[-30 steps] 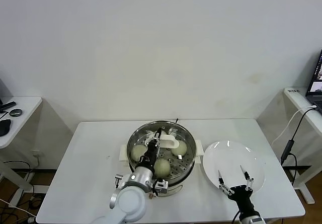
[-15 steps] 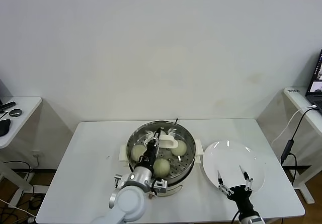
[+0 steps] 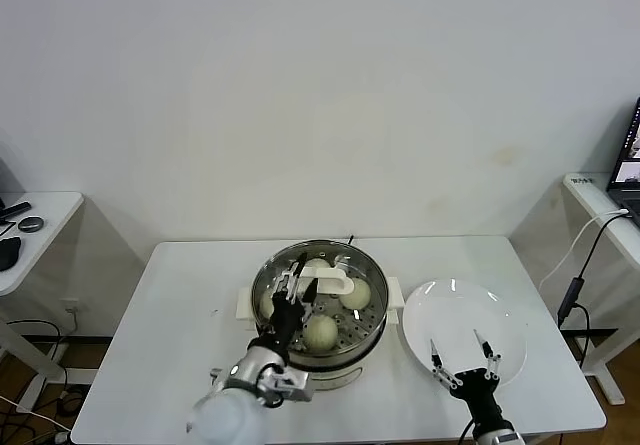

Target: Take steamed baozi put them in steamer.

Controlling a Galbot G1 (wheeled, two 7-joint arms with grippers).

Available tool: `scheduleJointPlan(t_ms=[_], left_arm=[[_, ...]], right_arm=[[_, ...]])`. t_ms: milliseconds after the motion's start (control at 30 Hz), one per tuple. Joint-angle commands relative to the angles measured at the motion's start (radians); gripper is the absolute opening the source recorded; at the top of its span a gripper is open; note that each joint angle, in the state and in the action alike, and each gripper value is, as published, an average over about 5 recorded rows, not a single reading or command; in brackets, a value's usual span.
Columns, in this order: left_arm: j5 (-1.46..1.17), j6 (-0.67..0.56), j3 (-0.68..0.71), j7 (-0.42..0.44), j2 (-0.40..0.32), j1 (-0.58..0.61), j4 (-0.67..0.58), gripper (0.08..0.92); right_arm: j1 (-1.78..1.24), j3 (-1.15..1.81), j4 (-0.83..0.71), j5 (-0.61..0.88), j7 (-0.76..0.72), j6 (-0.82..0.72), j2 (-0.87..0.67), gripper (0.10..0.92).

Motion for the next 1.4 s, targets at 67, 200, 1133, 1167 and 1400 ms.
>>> scheduleJointPlan(t_ms=[67,200,1133,1167,1400], left_arm=[[-0.757,-0.392,-0.244,-0.139,0.013,0.4,-0.157,0.7],[-0.903,-0.582,-0.416,-0.197,-0.045,0.603,-0.193,0.797],[-1.212,-0.644,-0.613,-0.214,-0.174,0.761,0.03,0.823],[-1.209,-0.643,-0.613,-0.212,-0.176,0.756,0.039,0.823],[-1.195,-0.634,-0.605,-0.194,-0.181,0.718,0.081,0.823]], right_arm=[[-0.004,-0.013,0.015,0.008,-0.002,-0.003,-0.003,0.823],[-0.016,-0.016,0.035,0.052,-0.001,-0.007,-0.015,0.823],[-0.091,-0.071,0.113,0.255,0.062,-0.195,-0.109,0.823],[-0.094,-0.078,0.122,0.26,0.073,-0.22,-0.11,0.823],[-0.079,-0.057,0.11,0.173,0.084,-0.144,-0.096,0.823]])
